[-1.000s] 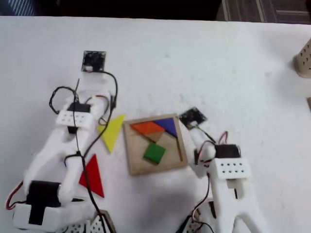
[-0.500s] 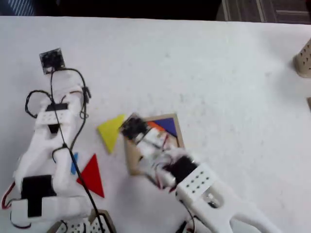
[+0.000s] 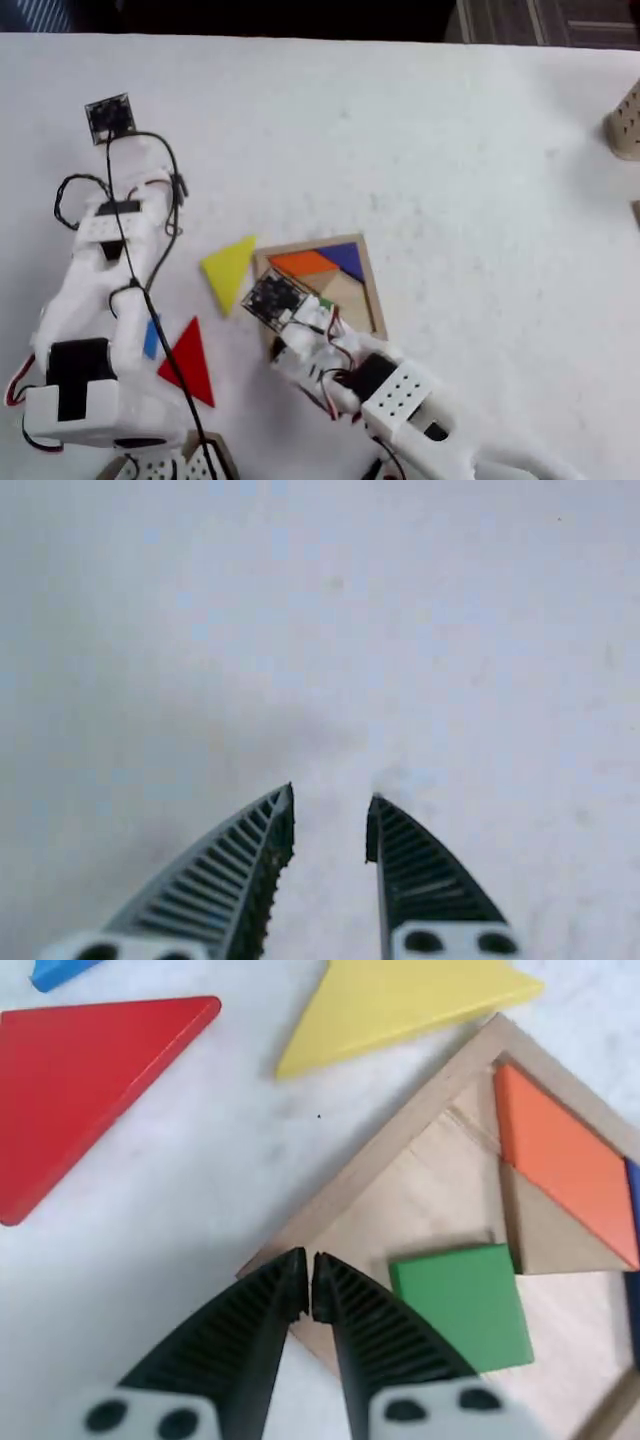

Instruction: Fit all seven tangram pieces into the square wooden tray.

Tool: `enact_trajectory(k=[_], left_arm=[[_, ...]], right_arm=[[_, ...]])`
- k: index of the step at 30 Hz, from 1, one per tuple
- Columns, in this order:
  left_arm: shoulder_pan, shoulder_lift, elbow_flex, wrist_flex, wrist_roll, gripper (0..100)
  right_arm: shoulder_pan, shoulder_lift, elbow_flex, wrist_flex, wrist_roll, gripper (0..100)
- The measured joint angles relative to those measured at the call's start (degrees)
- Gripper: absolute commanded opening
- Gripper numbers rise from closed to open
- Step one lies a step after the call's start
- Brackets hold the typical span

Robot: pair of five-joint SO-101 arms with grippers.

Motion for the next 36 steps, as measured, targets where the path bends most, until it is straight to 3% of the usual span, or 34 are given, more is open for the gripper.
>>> enact_trajectory(k=[36], left_arm=[[0.0,0.0,0.0,0.88,0.0,2]], right_arm=[[21.27,-0.09,0.0,8.35,0.0,1.8]])
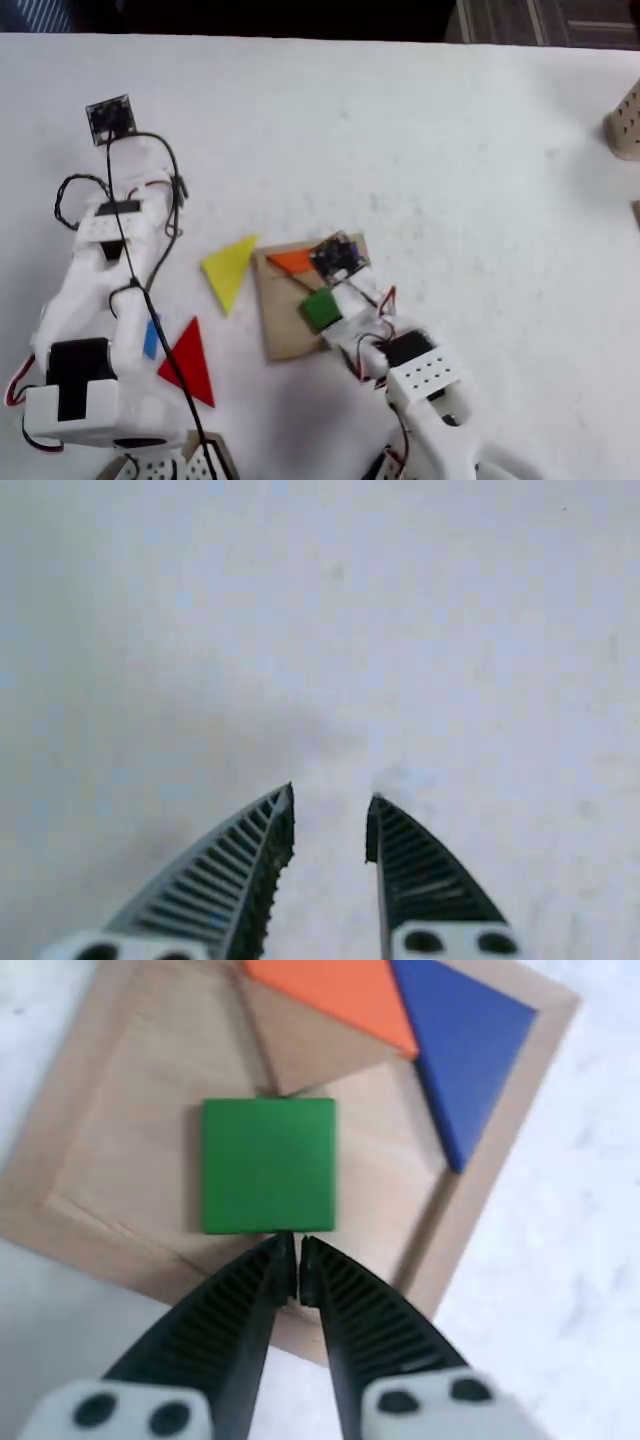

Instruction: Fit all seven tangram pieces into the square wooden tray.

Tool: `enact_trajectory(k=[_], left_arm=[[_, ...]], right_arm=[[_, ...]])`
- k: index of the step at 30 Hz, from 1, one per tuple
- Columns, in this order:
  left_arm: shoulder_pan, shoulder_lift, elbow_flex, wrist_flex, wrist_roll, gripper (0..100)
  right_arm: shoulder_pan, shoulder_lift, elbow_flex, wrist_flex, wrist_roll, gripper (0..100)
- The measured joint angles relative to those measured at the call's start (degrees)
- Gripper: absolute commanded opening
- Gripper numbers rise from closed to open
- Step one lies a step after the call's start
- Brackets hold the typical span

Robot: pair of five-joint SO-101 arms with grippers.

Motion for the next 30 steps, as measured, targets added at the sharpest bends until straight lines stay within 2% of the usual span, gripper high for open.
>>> enact_trajectory(k=[7,10,19,25,30], left_arm=[[0.0,0.0,0.0,0.0,0.0,2],[0.0,0.0,0.0,0.0,0.0,2],[0.0,0.0,0.0,0.0,0.0,2],[0.0,0.0,0.0,0.0,0.0,2],[0.0,0.0,0.0,0.0,0.0,2]], right_arm=[[6.68,0.0,-1.23,1.14,-0.18,1.8],[6.07,0.0,-2.73,3.69,-0.26,1.8],[-11.25,0.0,-3.43,2.99,-6.68,1.8],[-12.84,0.53,-3.43,-1.93,-7.65,1.8],[-12.84,8.79,-4.75,-5.45,-9.58,1.8]])
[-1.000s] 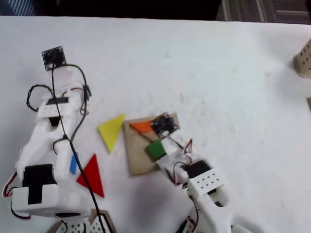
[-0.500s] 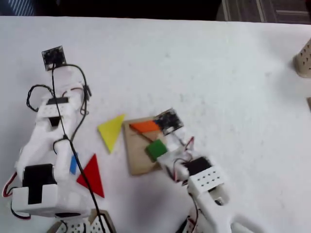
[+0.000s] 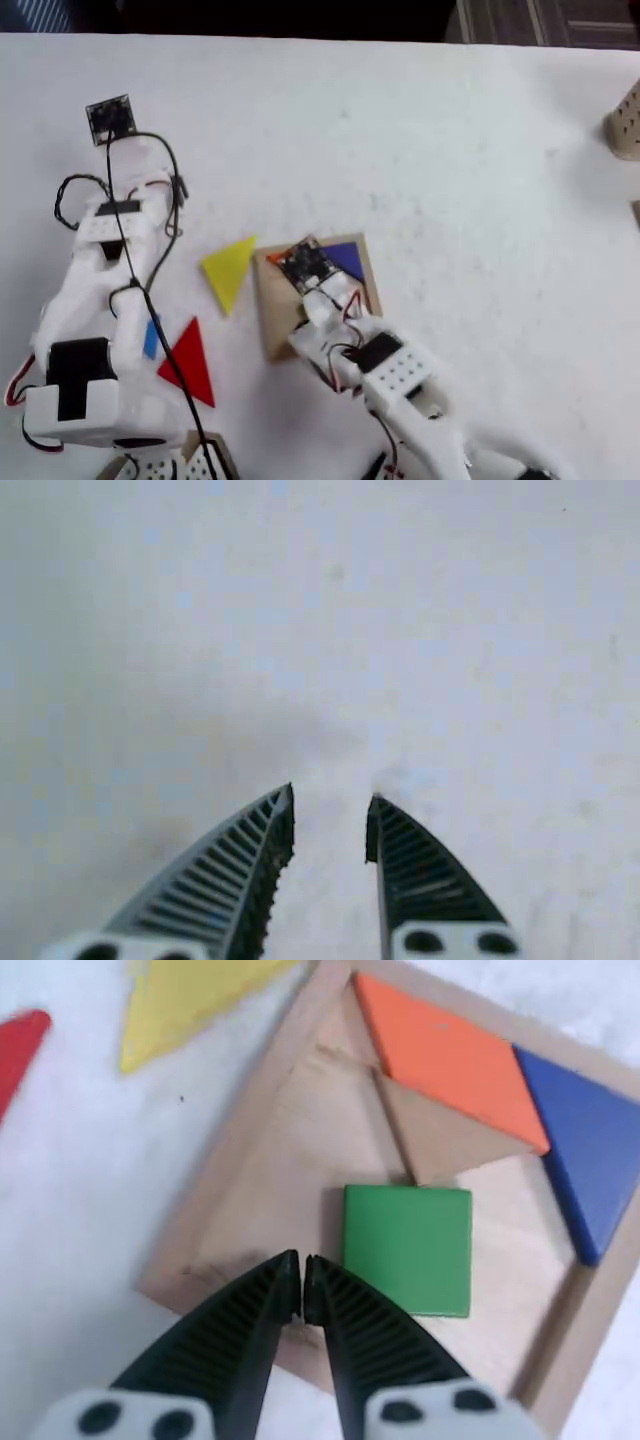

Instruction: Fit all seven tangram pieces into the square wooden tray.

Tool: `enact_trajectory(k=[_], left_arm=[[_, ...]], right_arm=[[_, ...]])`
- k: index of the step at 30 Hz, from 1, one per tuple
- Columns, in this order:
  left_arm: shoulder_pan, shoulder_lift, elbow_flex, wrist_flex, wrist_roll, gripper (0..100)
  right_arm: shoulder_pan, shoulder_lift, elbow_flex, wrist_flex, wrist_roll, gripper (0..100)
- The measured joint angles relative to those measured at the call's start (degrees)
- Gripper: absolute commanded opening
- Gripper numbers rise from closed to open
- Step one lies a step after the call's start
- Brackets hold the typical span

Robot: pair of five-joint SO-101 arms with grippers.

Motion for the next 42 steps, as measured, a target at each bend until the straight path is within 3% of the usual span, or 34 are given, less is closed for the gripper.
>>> enact_trajectory(k=[6,17,42], left_arm=[[0.0,0.0,0.0,0.0,0.0,2],[0.0,0.0,0.0,0.0,0.0,2],[0.0,0.0,0.0,0.0,0.0,2]], right_arm=[[2.73,10.2,-5.63,0.0,-0.35,1.8],[9.23,9.05,-6.59,3.25,-0.35,1.8],[11.69,8.44,-6.59,-1.05,-0.35,1.8]])
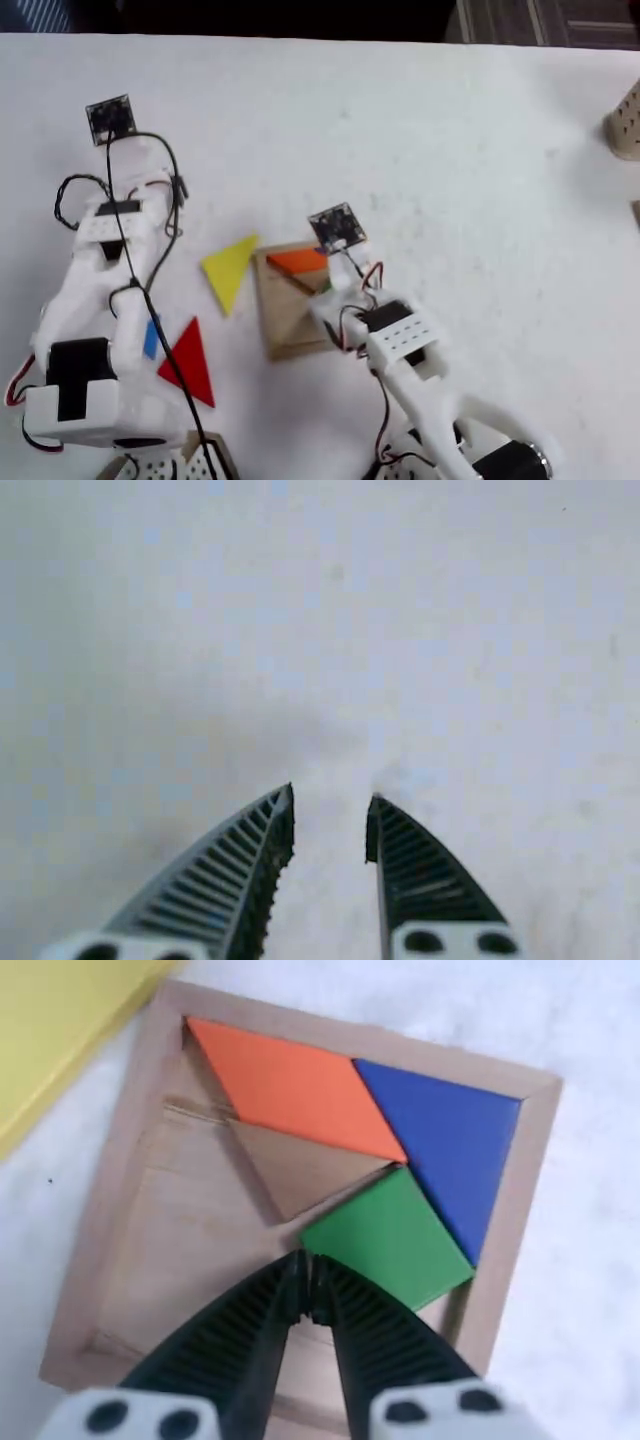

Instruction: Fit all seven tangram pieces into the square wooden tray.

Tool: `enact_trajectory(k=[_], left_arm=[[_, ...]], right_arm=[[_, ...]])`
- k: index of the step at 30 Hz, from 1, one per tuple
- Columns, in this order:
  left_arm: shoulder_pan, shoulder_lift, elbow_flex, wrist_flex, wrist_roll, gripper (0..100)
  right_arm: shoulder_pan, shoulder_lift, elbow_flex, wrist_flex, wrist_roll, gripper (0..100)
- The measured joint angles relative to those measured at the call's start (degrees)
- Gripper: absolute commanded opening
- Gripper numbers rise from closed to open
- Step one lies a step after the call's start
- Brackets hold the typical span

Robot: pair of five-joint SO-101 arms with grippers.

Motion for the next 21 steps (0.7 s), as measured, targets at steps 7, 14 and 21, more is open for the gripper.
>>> enact_trajectory(k=[7,14,21], left_arm=[[0.0,0.0,0.0,0.0,0.0,2],[0.0,0.0,0.0,0.0,0.0,2],[0.0,0.0,0.0,0.0,0.0,2]], right_arm=[[1.76,-4.75,0.0,2.46,0.0,1.8],[-5.71,-5.36,0.0,3.6,0.0,1.8],[-6.95,6.24,-1.41,-5.63,0.0,1.8]])
